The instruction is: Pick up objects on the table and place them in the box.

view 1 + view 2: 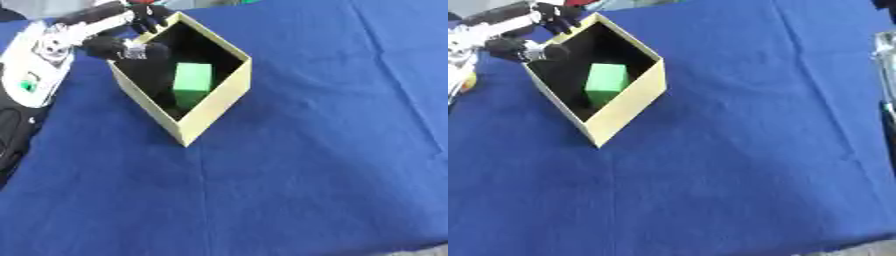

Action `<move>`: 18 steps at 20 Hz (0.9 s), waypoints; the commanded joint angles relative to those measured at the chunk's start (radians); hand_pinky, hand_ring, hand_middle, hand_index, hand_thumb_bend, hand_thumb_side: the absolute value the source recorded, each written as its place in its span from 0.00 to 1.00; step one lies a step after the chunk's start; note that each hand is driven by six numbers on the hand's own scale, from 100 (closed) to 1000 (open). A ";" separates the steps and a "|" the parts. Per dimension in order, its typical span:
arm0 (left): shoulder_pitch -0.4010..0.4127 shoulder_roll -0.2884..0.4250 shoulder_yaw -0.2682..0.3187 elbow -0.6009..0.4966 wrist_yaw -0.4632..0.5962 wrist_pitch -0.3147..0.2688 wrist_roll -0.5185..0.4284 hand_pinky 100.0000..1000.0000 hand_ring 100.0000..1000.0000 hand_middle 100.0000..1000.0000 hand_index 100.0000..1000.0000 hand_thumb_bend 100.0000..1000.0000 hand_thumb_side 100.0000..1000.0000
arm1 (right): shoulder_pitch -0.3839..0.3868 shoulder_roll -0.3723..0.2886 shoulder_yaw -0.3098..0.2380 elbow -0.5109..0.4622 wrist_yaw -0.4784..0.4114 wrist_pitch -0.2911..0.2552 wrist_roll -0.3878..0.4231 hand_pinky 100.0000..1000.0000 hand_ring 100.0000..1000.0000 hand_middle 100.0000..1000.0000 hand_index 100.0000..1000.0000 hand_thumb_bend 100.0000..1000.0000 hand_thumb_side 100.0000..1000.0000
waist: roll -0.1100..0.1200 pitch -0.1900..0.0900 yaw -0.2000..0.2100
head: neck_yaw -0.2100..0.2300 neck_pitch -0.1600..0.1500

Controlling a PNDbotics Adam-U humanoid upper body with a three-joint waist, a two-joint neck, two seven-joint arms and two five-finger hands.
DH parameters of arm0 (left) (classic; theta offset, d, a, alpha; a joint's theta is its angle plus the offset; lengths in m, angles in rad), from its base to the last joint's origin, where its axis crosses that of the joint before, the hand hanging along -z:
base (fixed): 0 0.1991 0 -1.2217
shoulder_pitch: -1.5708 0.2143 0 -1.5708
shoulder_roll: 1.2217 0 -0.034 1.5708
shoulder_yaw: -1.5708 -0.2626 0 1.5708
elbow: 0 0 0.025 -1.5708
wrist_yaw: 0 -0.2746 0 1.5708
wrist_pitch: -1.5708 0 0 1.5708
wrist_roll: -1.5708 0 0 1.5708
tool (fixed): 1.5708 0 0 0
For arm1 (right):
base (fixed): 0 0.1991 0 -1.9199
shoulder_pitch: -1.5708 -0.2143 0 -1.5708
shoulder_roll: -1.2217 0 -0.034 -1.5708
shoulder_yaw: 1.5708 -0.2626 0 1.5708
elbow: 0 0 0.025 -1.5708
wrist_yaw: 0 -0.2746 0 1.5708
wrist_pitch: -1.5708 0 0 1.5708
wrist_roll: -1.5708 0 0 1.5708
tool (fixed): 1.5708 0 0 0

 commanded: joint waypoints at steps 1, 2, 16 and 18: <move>-0.015 0.011 0.027 -0.028 0.005 0.009 0.035 0.79 0.78 0.78 0.96 0.85 0.95 | -0.012 -0.016 -0.009 -0.019 -0.002 0.000 -0.003 0.77 0.56 0.56 0.79 0.00 0.77 | -0.004 -0.022 0.000 | -0.001 -0.004; -0.014 0.016 0.034 -0.035 0.006 0.015 0.047 0.79 0.78 0.77 0.95 0.80 0.91 | -0.011 -0.016 -0.010 -0.019 -0.001 0.000 -0.003 0.77 0.56 0.56 0.79 0.00 0.77 | -0.004 -0.023 0.001 | -0.002 -0.003; 0.086 0.220 0.154 -0.026 -0.078 0.110 0.086 0.79 0.79 0.75 0.92 0.58 0.57 | 0.014 -0.030 -0.020 -0.010 0.010 0.002 -0.014 0.78 0.57 0.56 0.78 0.00 0.77 | -0.016 -0.049 0.037 | -0.010 0.010; 0.101 0.244 0.164 -0.006 -0.097 0.117 0.086 0.79 0.79 0.76 0.92 0.56 0.56 | 0.015 -0.031 -0.022 -0.008 0.011 0.003 -0.015 0.78 0.56 0.56 0.78 0.00 0.77 | -0.020 -0.050 0.041 | -0.010 0.009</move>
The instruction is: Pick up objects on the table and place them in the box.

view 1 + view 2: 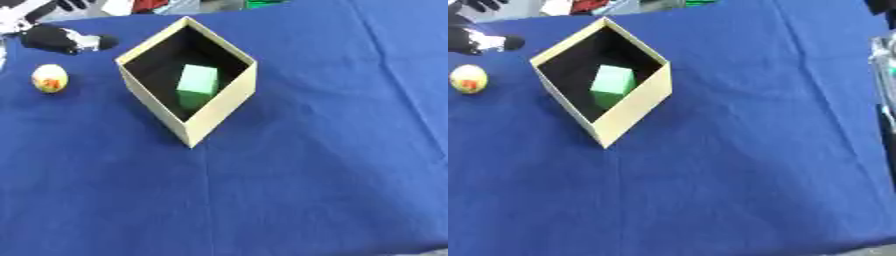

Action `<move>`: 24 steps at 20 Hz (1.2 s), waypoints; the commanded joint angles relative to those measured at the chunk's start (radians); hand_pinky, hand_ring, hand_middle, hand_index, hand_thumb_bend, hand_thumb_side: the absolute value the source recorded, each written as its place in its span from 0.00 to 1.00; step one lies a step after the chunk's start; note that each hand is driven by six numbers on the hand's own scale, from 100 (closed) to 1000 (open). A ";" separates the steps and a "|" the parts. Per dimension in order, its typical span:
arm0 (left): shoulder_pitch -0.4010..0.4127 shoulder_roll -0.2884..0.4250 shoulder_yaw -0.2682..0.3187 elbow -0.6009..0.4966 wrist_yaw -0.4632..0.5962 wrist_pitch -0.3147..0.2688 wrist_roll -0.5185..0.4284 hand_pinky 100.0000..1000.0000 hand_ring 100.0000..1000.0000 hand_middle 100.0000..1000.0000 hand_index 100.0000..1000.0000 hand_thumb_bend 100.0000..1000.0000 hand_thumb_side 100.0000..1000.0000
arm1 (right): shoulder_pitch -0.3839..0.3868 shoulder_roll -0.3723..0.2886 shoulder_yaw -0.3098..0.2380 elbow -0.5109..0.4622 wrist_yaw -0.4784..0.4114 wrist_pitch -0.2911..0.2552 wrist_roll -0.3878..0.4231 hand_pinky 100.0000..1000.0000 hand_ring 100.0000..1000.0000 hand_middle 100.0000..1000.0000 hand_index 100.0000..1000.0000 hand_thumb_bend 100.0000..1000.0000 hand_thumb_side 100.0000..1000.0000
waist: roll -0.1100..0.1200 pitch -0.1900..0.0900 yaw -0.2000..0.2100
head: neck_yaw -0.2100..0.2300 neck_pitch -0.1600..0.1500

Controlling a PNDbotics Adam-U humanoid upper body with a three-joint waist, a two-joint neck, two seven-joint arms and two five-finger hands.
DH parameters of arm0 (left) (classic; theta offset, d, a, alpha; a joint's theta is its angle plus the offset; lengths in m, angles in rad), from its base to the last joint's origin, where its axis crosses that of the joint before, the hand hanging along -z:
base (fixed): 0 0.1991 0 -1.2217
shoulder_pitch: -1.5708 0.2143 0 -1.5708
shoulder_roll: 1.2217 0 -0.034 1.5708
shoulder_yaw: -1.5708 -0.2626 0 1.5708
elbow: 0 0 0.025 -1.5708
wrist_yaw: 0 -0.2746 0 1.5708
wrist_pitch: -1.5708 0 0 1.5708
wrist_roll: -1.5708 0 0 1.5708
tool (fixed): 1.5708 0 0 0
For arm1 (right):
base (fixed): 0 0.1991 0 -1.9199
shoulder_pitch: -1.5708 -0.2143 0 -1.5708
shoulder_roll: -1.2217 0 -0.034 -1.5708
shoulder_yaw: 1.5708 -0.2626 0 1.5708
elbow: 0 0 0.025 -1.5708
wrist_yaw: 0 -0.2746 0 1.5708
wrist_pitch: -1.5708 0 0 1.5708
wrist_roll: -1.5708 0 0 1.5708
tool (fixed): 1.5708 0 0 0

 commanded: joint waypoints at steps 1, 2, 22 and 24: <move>0.001 0.071 0.030 0.020 -0.030 0.013 0.000 0.79 0.79 0.76 0.92 0.56 0.56 | -0.010 -0.030 -0.014 -0.007 0.007 -0.001 -0.006 0.78 0.56 0.56 0.78 0.00 0.77 | -0.007 -0.026 0.004 | 0.000 0.001; 0.006 0.078 0.033 0.030 -0.039 0.013 -0.002 0.80 0.80 0.78 0.94 0.58 0.56 | -0.011 -0.030 -0.014 -0.007 0.008 -0.001 -0.006 0.78 0.56 0.56 0.78 0.00 0.77 | -0.009 -0.026 0.006 | 0.000 0.000; 0.003 0.062 0.058 0.209 -0.171 -0.007 -0.104 0.79 0.82 0.79 0.92 0.44 0.49 | -0.016 -0.026 -0.017 -0.002 0.005 0.005 -0.010 0.78 0.55 0.55 0.78 0.00 0.77 | -0.018 -0.013 -0.006 | 0.024 -0.031; 0.000 0.059 0.061 0.215 -0.187 0.002 -0.075 0.79 0.82 0.78 0.92 0.44 0.46 | -0.016 -0.027 -0.017 -0.002 0.003 0.005 -0.010 0.78 0.55 0.55 0.78 0.00 0.77 | -0.017 -0.011 -0.007 | 0.024 -0.032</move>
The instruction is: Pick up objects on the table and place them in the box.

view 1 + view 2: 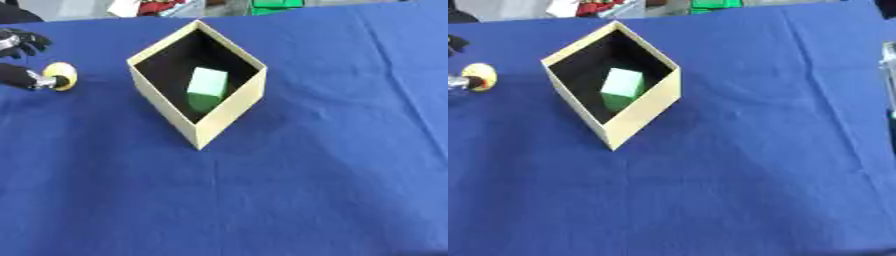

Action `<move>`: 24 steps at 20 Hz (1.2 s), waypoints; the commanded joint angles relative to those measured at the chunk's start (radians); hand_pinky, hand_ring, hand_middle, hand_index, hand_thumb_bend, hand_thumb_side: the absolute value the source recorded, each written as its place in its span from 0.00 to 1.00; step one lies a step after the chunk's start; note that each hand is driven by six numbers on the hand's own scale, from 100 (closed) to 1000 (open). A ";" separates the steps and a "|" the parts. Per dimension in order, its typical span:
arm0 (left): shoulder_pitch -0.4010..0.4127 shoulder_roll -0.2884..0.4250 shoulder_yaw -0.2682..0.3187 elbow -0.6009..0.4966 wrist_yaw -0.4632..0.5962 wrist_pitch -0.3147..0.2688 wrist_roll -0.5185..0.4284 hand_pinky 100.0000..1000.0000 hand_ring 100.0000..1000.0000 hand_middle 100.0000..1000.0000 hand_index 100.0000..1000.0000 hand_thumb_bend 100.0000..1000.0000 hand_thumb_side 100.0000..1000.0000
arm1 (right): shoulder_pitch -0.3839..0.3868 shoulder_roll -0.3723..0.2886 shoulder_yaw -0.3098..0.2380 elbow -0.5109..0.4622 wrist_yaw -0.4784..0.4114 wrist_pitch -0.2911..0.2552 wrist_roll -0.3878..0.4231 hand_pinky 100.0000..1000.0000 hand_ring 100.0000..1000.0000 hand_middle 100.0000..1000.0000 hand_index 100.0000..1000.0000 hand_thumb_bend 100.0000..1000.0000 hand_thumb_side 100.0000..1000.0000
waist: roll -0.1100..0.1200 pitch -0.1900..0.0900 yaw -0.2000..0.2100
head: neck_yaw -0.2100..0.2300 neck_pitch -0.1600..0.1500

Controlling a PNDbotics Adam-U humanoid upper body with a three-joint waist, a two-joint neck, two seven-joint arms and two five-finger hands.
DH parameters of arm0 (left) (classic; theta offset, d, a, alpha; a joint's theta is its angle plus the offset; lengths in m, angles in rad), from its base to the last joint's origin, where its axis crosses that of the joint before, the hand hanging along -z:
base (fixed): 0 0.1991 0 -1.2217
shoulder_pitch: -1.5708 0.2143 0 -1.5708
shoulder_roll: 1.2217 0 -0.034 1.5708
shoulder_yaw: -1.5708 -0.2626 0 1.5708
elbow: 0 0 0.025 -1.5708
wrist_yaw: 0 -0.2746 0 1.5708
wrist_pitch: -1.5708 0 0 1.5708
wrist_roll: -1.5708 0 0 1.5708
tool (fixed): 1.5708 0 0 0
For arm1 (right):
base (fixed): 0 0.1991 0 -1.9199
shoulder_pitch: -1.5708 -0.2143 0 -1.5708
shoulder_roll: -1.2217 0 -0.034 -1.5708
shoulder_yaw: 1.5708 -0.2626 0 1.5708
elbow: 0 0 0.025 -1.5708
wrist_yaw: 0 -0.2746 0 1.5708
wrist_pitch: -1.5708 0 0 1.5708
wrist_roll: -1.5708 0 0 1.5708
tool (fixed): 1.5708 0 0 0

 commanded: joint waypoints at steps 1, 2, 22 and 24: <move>-0.025 0.020 0.018 0.002 -0.029 0.011 0.044 0.78 0.82 0.78 0.92 0.42 0.46 | -0.016 -0.026 -0.012 -0.008 -0.002 0.001 -0.003 0.78 0.55 0.55 0.78 0.00 0.77 | 0.000 -0.017 -0.001 | 0.003 -0.014; -0.027 0.017 0.019 0.006 -0.040 0.013 0.058 0.78 0.82 0.78 0.91 0.40 0.45 | -0.017 -0.027 -0.012 -0.008 -0.003 0.001 -0.003 0.78 0.55 0.54 0.78 0.00 0.77 | 0.000 -0.016 -0.002 | 0.003 -0.015; -0.029 -0.013 0.018 0.074 -0.128 0.027 0.127 0.74 0.77 0.72 0.82 0.25 0.42 | -0.021 -0.026 -0.015 -0.008 -0.009 0.003 -0.006 0.78 0.55 0.54 0.78 0.00 0.77 | 0.004 -0.002 -0.010 | 0.007 -0.026; -0.030 -0.013 0.016 0.072 -0.119 0.033 0.144 0.73 0.76 0.70 0.80 0.23 0.42 | -0.021 -0.025 -0.015 -0.008 -0.010 0.002 -0.007 0.78 0.55 0.54 0.78 0.00 0.77 | 0.005 -0.003 -0.009 | 0.007 -0.026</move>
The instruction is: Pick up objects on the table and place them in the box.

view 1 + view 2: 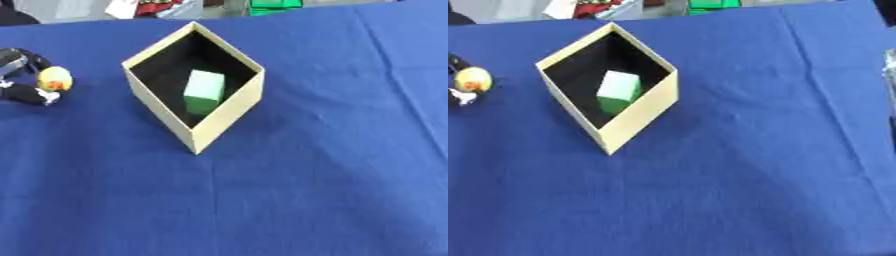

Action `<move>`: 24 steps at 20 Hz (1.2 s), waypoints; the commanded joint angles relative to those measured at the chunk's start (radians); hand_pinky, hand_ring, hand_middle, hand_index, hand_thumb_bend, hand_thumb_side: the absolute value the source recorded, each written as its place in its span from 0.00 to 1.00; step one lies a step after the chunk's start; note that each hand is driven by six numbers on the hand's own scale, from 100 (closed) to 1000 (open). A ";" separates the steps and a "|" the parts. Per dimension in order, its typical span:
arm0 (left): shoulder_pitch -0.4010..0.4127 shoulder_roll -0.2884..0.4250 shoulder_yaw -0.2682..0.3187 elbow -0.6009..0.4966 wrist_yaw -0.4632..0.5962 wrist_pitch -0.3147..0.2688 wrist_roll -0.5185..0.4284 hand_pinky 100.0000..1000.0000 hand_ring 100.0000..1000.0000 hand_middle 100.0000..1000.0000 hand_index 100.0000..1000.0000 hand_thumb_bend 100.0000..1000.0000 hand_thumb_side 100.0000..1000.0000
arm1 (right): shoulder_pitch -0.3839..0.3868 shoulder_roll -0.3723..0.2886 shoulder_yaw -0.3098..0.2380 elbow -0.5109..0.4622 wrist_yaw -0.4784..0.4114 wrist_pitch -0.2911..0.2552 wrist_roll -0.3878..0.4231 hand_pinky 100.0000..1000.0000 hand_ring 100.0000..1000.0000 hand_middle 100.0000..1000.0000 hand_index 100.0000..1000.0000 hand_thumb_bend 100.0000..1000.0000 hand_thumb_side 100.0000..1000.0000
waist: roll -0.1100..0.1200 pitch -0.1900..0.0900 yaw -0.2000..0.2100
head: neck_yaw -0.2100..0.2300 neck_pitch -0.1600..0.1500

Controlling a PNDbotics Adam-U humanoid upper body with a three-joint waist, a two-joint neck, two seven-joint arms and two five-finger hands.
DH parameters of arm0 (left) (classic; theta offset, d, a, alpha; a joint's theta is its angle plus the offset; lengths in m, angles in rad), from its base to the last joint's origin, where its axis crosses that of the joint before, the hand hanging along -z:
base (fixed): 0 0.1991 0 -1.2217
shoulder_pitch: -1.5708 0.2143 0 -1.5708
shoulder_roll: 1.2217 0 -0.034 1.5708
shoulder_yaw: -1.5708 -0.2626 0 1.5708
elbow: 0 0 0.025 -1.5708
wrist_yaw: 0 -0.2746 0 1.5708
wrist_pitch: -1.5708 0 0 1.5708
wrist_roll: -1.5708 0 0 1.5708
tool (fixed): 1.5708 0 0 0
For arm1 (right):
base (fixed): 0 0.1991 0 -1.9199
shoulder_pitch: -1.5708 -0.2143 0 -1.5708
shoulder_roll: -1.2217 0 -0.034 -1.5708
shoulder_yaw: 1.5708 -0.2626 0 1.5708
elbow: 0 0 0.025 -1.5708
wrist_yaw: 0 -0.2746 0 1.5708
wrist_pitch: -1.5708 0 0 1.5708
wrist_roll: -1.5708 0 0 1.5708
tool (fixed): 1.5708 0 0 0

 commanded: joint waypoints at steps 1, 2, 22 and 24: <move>-0.023 0.020 0.010 -0.013 0.014 0.009 0.030 0.71 0.72 0.65 0.75 0.19 0.40 | -0.016 -0.025 -0.010 -0.009 -0.004 0.000 -0.005 0.79 0.55 0.54 0.78 0.00 0.78 | 0.001 -0.019 0.002 | 0.002 -0.011; -0.023 0.020 0.011 -0.014 0.016 0.014 0.043 0.70 0.71 0.63 0.74 0.17 0.39 | -0.016 -0.025 -0.010 -0.009 -0.004 0.000 -0.005 0.79 0.55 0.54 0.78 0.00 0.78 | 0.001 -0.019 0.002 | 0.001 -0.011; -0.048 0.020 0.011 -0.102 0.122 0.033 0.055 0.63 0.59 0.55 0.66 0.00 0.11 | -0.004 -0.019 -0.013 -0.009 0.005 0.007 -0.012 0.79 0.55 0.54 0.78 0.00 0.77 | 0.000 -0.036 0.009 | -0.008 0.005; -0.055 0.018 0.009 -0.133 0.141 0.034 0.052 0.62 0.58 0.54 0.66 0.00 0.12 | -0.004 -0.018 -0.013 -0.010 0.006 0.007 -0.012 0.79 0.55 0.54 0.78 0.00 0.77 | 0.000 -0.039 0.009 | -0.009 0.008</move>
